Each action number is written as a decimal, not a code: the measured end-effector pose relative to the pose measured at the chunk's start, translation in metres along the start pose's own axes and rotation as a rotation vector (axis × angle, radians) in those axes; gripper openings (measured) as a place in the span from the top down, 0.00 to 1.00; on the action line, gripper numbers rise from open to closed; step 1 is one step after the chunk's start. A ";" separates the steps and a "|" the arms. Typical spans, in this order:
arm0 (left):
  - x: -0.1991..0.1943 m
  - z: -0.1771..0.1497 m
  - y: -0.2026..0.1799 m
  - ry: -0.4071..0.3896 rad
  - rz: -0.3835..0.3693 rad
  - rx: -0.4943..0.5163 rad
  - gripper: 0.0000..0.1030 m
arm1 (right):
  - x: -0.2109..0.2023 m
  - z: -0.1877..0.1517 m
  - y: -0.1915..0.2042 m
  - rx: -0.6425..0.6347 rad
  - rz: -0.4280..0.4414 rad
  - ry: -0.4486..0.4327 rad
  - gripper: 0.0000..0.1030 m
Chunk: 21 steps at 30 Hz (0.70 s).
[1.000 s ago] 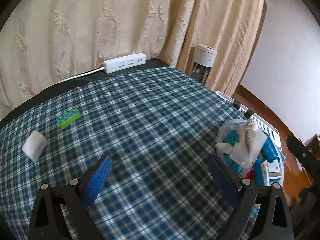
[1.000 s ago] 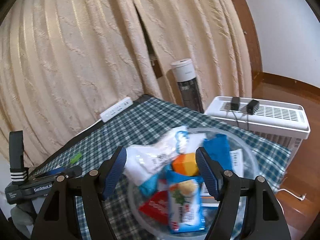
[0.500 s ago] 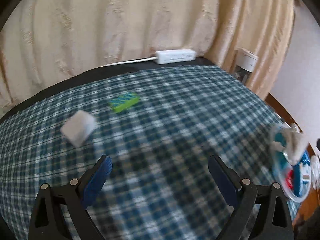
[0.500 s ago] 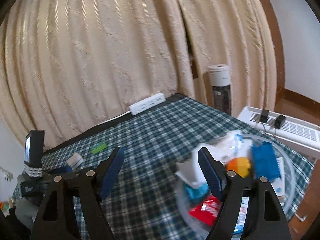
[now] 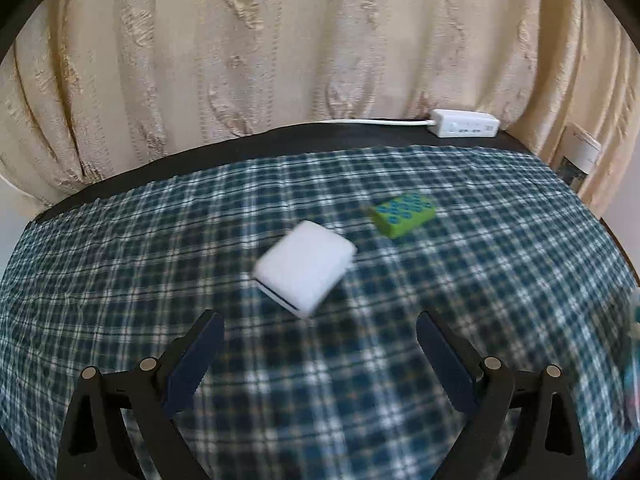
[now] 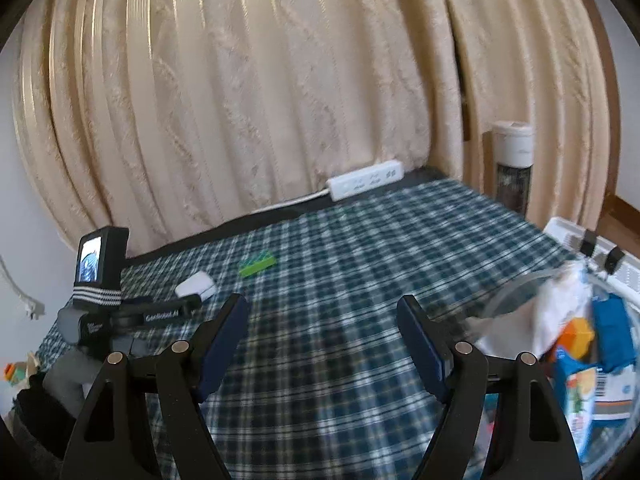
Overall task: Organize objects
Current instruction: 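Move both tools from the bowl toward the white box and green block, then grasp the small white box with the left tool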
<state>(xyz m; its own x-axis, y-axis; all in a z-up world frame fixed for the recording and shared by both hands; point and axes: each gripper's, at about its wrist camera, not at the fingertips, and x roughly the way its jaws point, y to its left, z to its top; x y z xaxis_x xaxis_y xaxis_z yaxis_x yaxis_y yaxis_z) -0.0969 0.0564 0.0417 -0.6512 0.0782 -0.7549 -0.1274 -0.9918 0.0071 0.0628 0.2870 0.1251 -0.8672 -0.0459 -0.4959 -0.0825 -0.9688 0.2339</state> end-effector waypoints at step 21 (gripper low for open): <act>0.047 0.016 0.029 0.026 0.020 -0.017 0.04 | 0.104 0.009 0.026 -0.009 0.078 0.235 0.24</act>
<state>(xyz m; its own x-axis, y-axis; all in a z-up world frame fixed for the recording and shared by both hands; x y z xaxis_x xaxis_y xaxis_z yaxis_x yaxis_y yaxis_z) -0.1433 0.0328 0.0172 -0.6337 0.0559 -0.7716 -0.1018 -0.9947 0.0116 -0.0339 0.2596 0.0875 -0.7326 -0.1754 -0.6576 -0.0141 -0.9621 0.2723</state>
